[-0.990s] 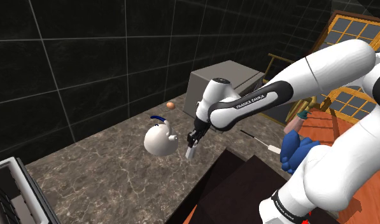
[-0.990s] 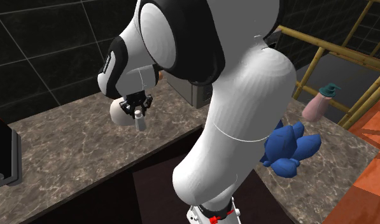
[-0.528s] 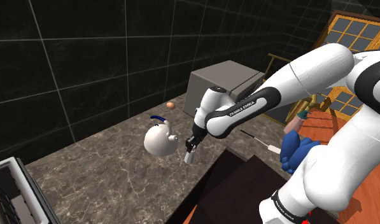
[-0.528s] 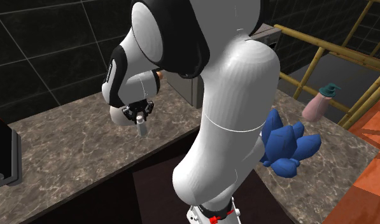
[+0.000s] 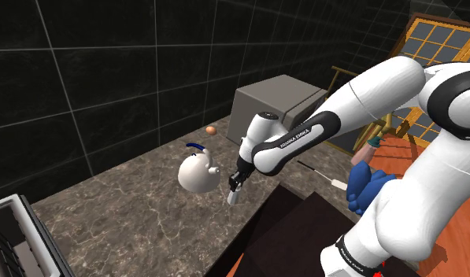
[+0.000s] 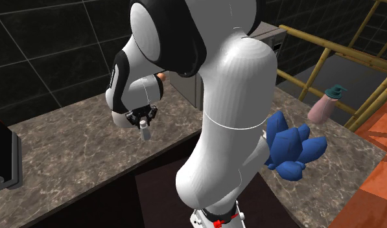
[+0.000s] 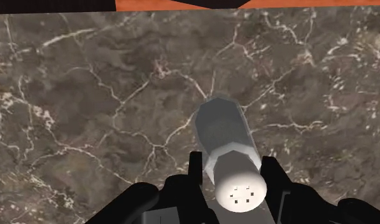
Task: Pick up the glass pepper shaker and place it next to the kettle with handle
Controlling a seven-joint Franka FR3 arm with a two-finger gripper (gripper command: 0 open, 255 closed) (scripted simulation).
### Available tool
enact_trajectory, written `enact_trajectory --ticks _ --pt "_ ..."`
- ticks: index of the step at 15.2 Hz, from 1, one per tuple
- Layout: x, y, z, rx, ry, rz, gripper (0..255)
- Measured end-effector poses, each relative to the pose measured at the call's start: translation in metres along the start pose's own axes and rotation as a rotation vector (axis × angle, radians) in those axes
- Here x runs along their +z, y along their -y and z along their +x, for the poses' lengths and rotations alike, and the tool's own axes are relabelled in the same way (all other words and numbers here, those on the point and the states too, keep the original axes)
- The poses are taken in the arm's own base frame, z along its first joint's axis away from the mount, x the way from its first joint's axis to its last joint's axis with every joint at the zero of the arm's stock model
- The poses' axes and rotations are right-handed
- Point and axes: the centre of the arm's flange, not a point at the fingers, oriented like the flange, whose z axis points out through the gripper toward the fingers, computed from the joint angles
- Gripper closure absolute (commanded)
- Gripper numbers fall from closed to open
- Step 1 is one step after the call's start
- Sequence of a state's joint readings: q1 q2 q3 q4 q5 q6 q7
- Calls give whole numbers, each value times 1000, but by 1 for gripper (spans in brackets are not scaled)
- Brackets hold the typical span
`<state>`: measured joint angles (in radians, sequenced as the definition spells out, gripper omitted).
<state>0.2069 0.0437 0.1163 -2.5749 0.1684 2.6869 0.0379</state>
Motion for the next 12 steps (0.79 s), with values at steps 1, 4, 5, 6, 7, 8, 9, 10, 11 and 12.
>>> enact_trajectory --ticks 1,4,5,6,7,8,9,10,11,12 --pt "0 0 0 0 0 0 255" --pt "0 0 0 0 0 0 0" --pt "0 0 0 0 0 0 0" --pt "0 0 0 0 0 0 0" --pt "0 0 0 0 0 0 0" --pt "0 0 0 0 0 0 0" --pt "-6 0 1 0 -1 0 0" --pt "-16 -2 3 0 -1 0 0" --pt "-28 -2 2 0 -1 0 0" --pt "-39 -3 0 0 -2 0 0"
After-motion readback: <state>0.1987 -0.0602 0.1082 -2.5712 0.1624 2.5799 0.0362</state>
